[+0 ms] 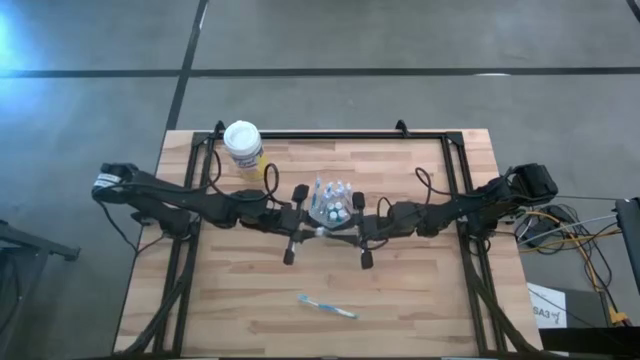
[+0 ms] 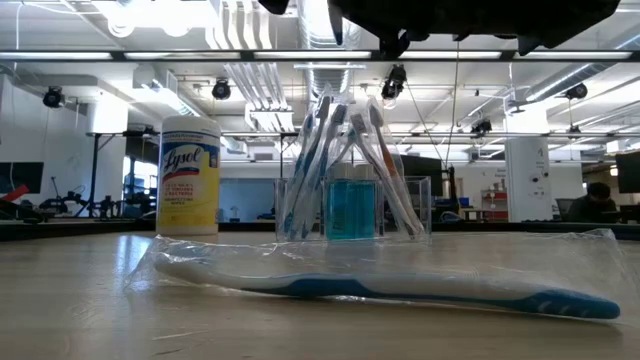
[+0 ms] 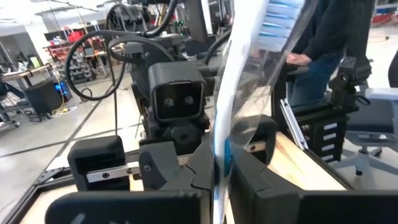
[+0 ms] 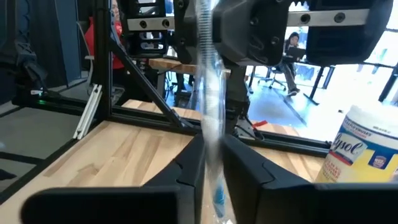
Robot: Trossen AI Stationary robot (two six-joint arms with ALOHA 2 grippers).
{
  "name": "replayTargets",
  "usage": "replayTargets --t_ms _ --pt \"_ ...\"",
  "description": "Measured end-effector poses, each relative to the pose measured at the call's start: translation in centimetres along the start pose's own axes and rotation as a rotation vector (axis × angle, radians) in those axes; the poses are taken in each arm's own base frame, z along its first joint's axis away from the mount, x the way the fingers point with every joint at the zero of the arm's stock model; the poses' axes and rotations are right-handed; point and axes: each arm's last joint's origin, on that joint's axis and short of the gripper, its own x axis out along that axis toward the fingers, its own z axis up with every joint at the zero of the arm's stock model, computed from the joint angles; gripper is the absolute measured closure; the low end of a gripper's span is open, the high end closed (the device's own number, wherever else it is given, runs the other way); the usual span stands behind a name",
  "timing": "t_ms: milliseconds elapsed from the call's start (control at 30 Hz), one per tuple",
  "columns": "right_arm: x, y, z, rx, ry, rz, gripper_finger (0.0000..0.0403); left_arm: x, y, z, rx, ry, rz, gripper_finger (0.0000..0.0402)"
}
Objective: Pick & Place toothbrushing station
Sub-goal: Put the blue toothbrush into the left compartment of the transparent organizer
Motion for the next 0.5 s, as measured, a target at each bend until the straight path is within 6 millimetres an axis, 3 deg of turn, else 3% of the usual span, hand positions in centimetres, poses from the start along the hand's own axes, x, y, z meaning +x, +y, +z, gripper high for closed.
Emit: replayTargets --t_ms 267,500 --pt "-0.4 -0.1 0.4 0.026 0.018 -0.004 0.0282 -2.9 0.0 1.4 -0.044 0.016 -0.01 0.038" --pt "-2.0 -0.2 1.6 0.023 0.069 0.016 0.0262 -8.4 0.1 0.8 -0.143 0.037 0.092 0.038"
